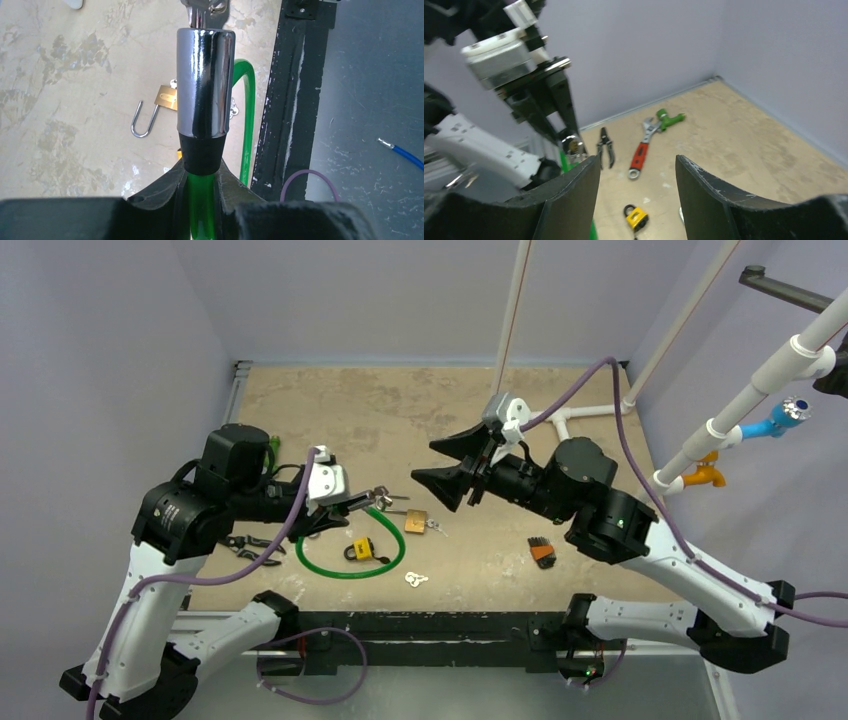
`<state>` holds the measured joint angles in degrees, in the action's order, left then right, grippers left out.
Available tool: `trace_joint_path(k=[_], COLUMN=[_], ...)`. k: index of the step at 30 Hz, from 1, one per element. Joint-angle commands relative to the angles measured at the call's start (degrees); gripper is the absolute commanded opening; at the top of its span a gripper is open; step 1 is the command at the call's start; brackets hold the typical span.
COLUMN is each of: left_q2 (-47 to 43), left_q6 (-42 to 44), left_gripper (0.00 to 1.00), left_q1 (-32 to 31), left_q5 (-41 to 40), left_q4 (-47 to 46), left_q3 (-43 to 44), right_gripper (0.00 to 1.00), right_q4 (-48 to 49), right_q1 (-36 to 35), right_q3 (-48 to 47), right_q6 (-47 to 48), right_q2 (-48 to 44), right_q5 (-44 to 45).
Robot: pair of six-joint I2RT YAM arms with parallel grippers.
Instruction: Unlock with the key
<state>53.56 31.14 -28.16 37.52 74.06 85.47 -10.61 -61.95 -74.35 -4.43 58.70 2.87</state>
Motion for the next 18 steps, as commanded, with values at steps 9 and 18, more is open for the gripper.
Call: trace_joint_path(k=[9,18], left_q2=[-0.3,-0.7], left_q6=[2.8,2.8], left_gripper=[0.00,0.00], left_q1=[-0.1,-0.1], left_q5=[6.9,7.7], left_q4=[-0.6,-0.1], left_q3=[3.4,3.4], right_gripper=[0.55,0.47], right_q4=[5.6,10.2], right_q1=[6.7,9.2], right_q3=[0.3,0.1], right_q6=[-8.7,-11.6], right_q2=[4.3,4.9], right_q5=[-31.7,-37.7])
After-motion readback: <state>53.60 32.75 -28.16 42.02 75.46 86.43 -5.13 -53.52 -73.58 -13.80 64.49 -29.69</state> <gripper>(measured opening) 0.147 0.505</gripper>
